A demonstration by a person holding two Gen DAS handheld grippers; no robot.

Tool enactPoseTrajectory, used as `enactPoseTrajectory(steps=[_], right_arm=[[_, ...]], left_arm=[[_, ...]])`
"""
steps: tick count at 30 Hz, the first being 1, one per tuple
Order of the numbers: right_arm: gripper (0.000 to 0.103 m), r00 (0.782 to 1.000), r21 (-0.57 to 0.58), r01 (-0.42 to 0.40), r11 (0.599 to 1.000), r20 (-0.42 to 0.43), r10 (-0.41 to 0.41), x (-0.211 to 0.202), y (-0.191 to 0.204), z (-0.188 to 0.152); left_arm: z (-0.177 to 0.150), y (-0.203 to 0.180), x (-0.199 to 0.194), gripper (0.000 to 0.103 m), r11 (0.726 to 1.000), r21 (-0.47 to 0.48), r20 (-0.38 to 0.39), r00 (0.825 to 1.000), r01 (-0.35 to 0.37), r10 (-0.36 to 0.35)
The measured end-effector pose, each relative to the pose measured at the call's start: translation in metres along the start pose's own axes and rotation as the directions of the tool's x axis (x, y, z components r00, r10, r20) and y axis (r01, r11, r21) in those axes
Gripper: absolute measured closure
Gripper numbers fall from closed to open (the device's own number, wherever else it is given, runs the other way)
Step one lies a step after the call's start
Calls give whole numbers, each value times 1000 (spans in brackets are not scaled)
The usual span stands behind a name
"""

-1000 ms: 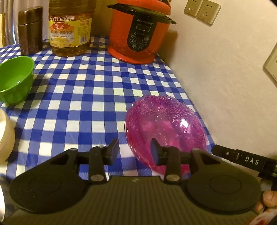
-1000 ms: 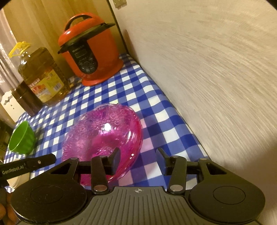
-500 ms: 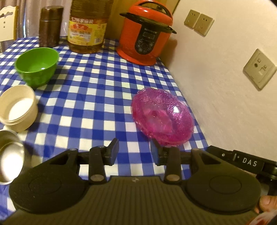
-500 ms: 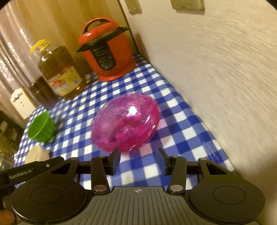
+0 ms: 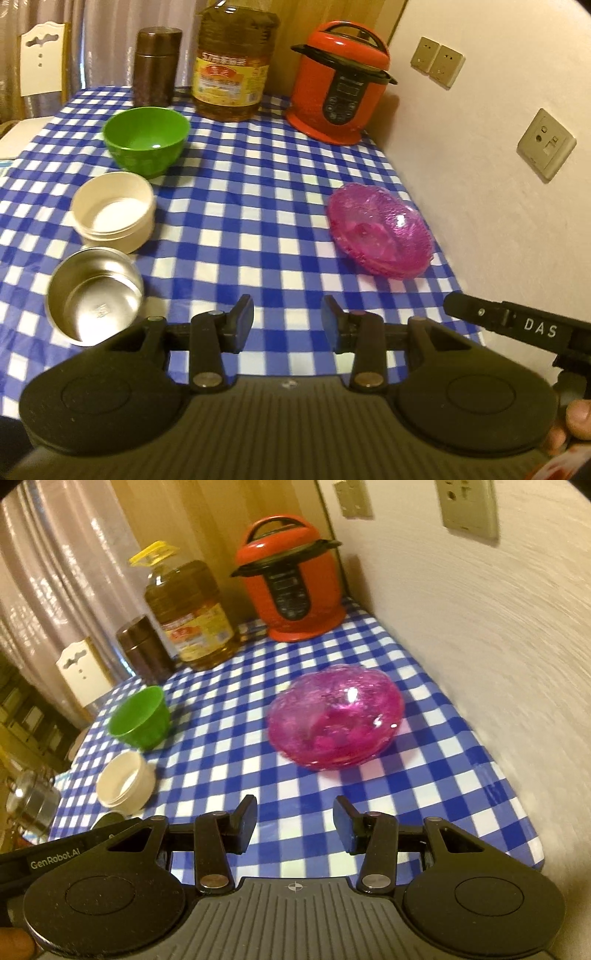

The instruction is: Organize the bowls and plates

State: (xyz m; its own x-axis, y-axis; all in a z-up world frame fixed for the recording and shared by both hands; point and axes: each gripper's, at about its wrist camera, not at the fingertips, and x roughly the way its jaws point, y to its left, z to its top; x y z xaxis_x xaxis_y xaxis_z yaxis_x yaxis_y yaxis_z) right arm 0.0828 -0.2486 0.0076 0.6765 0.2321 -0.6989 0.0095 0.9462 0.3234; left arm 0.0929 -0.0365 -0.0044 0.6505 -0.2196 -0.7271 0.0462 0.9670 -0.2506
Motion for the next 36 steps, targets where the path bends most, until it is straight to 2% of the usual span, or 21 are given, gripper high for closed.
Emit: enactPoseTrajectory(steps=[12, 36], right_arm=[[57, 998, -52, -41, 998, -50, 39, 5, 34, -24], [57, 993, -100, -88, 991, -90, 79, 31, 74, -25]], left_arm=[[-11, 36, -27, 66, 997, -27, 10, 997, -70, 71], [-9, 80, -36, 65, 988, -90, 5, 992, -124, 125]])
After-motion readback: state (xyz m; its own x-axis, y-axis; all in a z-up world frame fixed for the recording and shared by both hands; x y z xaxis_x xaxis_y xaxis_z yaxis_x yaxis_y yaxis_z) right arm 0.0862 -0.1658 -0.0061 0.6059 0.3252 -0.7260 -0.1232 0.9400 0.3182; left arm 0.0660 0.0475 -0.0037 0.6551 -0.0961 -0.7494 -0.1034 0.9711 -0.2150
